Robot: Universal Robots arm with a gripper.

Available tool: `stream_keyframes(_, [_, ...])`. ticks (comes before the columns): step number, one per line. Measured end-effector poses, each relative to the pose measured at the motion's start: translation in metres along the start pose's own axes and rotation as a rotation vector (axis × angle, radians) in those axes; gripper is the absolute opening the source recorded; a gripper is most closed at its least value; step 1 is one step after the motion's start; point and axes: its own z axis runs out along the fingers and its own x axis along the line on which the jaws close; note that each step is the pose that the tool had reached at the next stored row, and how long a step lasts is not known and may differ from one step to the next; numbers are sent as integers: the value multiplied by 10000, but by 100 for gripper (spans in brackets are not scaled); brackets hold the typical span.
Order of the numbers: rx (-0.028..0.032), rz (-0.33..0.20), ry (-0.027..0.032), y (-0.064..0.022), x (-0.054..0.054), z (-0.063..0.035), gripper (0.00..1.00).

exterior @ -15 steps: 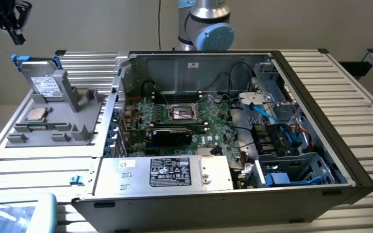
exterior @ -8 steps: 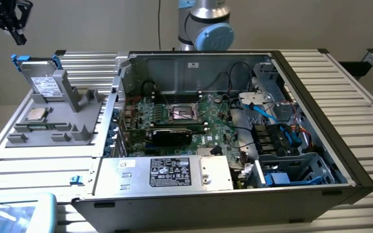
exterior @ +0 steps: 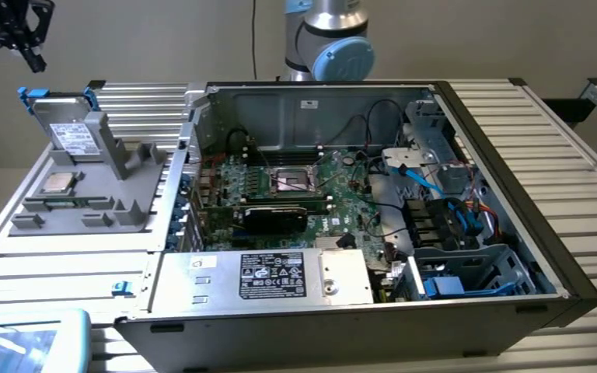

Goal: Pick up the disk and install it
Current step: 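Pick up the disk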

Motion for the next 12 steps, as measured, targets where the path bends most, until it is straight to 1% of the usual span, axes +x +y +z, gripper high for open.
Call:
stream_keyframes(2, [-27, -325, 9, 0, 1, 2, 11])
stream_keyframes(12, [-102, -2142, 85, 0, 2, 10, 11])
